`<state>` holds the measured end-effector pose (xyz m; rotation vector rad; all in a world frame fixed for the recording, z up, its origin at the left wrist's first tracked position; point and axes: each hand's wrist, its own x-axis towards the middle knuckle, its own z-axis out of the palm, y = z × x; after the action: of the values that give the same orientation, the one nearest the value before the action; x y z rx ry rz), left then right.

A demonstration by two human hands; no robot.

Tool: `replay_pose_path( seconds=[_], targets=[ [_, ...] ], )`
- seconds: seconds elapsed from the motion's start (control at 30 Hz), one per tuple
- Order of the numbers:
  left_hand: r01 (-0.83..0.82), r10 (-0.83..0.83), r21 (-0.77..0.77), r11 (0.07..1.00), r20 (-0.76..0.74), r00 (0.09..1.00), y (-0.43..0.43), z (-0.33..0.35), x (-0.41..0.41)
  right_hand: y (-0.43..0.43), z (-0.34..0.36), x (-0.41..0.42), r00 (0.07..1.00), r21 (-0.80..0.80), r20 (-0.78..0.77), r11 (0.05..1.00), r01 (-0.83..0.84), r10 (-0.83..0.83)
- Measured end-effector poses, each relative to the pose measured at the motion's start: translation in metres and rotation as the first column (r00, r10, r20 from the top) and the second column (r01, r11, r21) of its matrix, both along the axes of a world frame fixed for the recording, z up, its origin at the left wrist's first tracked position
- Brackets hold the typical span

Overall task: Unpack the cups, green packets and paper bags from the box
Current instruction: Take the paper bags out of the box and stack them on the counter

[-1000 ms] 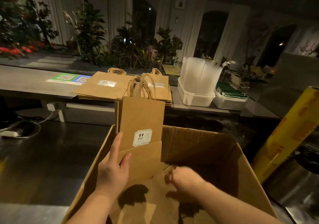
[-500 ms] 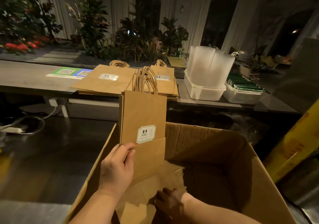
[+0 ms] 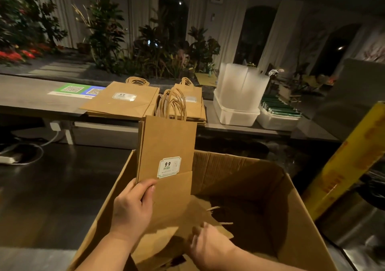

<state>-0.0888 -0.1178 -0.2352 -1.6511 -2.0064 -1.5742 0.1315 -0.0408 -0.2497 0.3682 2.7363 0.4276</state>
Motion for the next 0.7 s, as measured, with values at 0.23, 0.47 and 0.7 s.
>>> replay_pose_path(
  seconds=[0.23,0.47,0.7],
  targets=[
    [0.038,-0.039,-0.029,0.999,-0.001,0.999,0.001,0.002,0.005,0.001,0.044,0.023,0.692,-0.342,-0.562,0.889,0.305,-0.454],
    [0.133,-0.121,-0.103,0.986,0.117,0.986,-0.012,0.004,0.010,0.000,0.095,0.003,0.574,-0.275,-0.766,0.955,0.115,-0.290],
    [0.217,-0.143,-0.208,0.954,0.321,0.936,-0.020,0.013,0.013,-0.013,0.118,-0.037,0.816,0.092,-0.547,0.983,-0.161,0.185]
  ],
)
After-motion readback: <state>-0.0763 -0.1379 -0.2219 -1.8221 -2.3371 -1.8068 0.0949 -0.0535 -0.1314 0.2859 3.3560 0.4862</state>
